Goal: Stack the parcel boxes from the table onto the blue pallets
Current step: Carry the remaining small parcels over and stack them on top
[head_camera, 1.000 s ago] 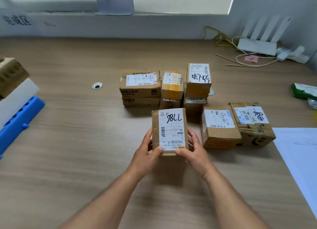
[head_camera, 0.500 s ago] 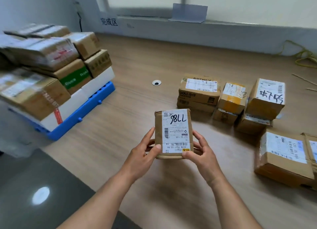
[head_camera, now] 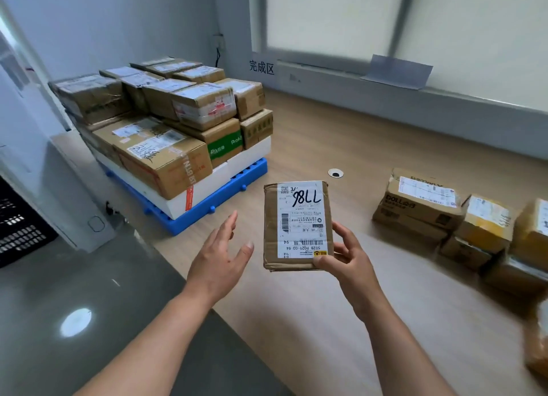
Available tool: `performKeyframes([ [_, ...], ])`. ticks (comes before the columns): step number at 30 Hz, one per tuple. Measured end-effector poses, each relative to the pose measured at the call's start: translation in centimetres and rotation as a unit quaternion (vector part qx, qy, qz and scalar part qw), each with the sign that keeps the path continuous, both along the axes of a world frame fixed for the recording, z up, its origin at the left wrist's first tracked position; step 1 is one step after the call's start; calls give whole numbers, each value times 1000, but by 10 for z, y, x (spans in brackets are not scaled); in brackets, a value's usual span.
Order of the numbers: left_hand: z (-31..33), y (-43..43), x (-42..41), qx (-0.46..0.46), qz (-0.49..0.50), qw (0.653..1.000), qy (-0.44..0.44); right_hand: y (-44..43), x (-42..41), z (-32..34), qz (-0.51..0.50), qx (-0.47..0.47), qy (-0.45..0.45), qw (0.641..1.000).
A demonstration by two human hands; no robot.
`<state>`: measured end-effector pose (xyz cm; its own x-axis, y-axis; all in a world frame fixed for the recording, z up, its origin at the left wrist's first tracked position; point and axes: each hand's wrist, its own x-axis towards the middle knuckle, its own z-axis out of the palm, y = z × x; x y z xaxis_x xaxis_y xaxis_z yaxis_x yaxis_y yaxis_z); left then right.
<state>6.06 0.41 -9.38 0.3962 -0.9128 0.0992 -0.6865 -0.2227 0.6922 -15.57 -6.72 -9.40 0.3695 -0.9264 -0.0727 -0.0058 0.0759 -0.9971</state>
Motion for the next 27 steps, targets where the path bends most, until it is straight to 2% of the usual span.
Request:
performKeyframes([
  [8,15,43,103,-18,14,994,-103,30,100,26,24,-2,1,1000],
  [20,34,94,246,-49,15,980,-195,79,246,47,37,-22,-7,999],
  [27,40,105,298,-70,37,974,-213,87,300,49,45,-21,-9,999],
])
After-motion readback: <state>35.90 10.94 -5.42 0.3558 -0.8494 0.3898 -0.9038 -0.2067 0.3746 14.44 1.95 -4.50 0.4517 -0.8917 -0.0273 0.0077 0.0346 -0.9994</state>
